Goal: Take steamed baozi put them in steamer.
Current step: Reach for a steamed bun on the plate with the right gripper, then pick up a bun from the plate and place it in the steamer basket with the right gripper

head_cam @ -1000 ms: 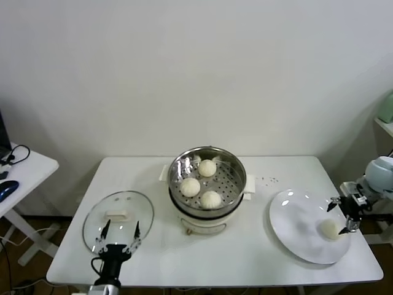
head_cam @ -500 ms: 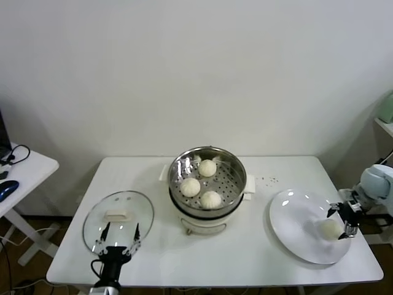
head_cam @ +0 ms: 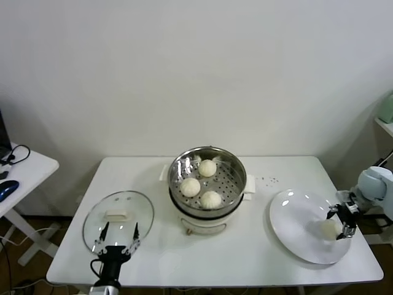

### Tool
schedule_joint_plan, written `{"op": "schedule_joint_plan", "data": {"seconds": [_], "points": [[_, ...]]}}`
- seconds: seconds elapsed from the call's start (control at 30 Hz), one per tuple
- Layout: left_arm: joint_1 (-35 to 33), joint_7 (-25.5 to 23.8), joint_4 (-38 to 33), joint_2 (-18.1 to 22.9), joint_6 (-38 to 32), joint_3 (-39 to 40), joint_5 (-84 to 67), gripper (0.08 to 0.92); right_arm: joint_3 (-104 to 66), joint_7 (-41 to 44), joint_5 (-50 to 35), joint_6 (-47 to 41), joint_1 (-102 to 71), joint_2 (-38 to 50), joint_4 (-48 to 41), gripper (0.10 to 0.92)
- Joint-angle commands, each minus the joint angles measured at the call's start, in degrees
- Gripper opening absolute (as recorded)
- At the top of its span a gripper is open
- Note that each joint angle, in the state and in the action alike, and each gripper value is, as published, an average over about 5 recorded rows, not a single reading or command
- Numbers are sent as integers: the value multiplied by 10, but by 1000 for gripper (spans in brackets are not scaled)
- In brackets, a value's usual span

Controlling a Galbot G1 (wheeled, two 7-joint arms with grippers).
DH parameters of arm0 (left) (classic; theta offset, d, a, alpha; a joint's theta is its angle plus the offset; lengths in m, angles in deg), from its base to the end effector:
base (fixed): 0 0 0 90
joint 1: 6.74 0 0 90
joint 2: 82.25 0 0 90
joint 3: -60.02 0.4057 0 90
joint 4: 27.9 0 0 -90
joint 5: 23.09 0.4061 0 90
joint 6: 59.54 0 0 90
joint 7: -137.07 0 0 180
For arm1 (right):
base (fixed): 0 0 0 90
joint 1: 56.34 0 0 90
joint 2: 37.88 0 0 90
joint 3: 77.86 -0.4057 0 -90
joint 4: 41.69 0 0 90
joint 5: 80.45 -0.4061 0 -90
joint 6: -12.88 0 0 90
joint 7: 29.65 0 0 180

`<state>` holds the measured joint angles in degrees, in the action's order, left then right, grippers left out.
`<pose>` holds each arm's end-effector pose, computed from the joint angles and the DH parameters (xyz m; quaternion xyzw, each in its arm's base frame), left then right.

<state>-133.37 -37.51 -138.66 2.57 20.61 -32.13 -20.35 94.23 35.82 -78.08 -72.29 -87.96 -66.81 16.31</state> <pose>0.1498 0.0378 -0.4346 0.0324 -0.9956 -0.0736 0.0481 0.5348 -0.3784 -0.2736 0.5131 -0.5038 0.4936 0.4891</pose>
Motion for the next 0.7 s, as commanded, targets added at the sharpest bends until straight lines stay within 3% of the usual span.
{"op": "schedule_joint_plan", "data": {"seconds": [0.03, 0.4, 0.7], "points": [[0, 3, 2, -1, -1, 0, 1, 823, 2, -1, -14, -3, 3, -1, -1, 725], [5, 2, -4, -1, 0, 2, 3, 823, 116, -2, -188, -62, 169, 5, 28, 704], [4, 3, -19, 1, 1, 3, 3, 823, 332, -1, -369, -107, 423, -79, 33, 704]]}}
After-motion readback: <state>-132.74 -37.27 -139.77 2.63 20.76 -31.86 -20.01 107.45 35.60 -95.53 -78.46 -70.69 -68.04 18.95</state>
